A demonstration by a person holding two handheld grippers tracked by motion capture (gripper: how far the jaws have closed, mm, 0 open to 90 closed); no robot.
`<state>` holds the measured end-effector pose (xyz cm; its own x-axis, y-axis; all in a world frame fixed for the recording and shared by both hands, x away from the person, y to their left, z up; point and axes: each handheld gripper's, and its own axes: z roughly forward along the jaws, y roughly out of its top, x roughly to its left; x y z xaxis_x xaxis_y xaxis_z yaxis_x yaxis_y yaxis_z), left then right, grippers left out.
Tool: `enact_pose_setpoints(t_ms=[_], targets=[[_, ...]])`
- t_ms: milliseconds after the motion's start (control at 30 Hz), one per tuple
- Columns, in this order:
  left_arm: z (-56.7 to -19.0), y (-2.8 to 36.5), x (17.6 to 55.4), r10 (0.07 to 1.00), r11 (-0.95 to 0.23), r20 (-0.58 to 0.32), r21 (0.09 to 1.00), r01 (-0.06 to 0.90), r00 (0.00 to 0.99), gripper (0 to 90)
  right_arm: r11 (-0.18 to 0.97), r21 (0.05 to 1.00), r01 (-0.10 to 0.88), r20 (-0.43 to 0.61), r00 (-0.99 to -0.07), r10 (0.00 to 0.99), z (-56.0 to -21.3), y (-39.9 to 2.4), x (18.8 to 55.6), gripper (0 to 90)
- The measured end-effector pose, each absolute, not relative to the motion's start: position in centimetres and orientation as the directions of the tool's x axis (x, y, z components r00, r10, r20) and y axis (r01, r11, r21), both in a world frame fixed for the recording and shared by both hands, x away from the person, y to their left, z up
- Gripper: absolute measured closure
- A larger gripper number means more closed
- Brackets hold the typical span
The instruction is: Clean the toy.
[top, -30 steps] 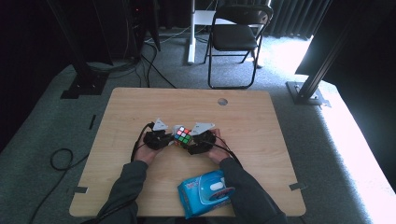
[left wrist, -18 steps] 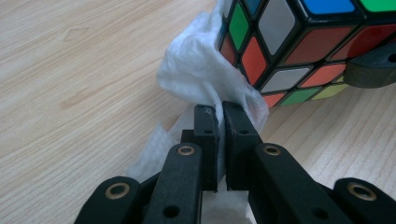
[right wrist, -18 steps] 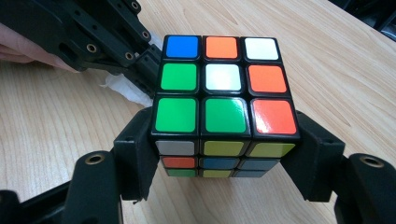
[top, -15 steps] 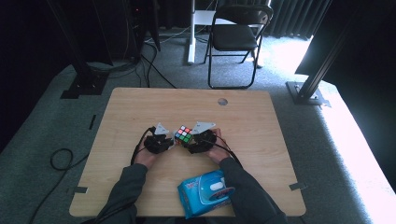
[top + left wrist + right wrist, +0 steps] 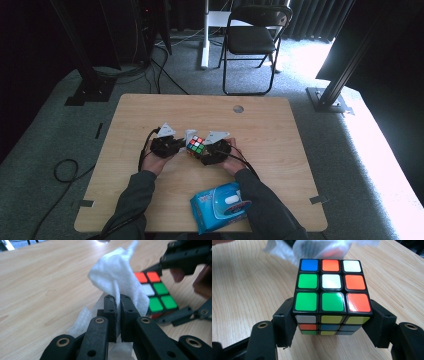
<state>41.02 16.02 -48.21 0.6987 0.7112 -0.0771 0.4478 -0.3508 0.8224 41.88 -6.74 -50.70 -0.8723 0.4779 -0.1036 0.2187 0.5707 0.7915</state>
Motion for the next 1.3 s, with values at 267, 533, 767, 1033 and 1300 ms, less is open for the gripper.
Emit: enact_pose_setpoints(t_ms=[267,533,767,1033,1300], targets=[[-48.5,16.4,41.3,0.730,-0.339,-0.083,0.818,0.465,0.679,85.4,0.567,0.794,0.218,-0.105,-0.870,0.481,-50.6,-6.8,41.8,34.3],[-49.8,16.5,41.5,0.749,-0.360,-0.070,0.792,0.493,0.659,85.4,0.558,0.801,0.217,-0.105,-0.867,0.487,-50.5,-6.9,41.8,34.2],[-51.5,16.7,41.7,0.769,-0.377,-0.065,0.757,0.533,0.636,85.4,0.546,0.809,0.218,-0.106,-0.859,0.500,-50.4,-7.0,41.8,34.2],[-52.5,16.1,41.6,0.763,-0.405,-0.057,0.736,0.543,0.644,85.3,0.523,0.824,0.220,-0.105,-0.847,0.521,-50.2,-7.3,41.8,34.3],[-53.2,14.8,41.3,0.742,-0.440,-0.046,0.719,0.538,0.669,85.3,0.507,0.833,0.219,-0.106,-0.838,0.535,-50.1,-7.5,41.8,34.2]])
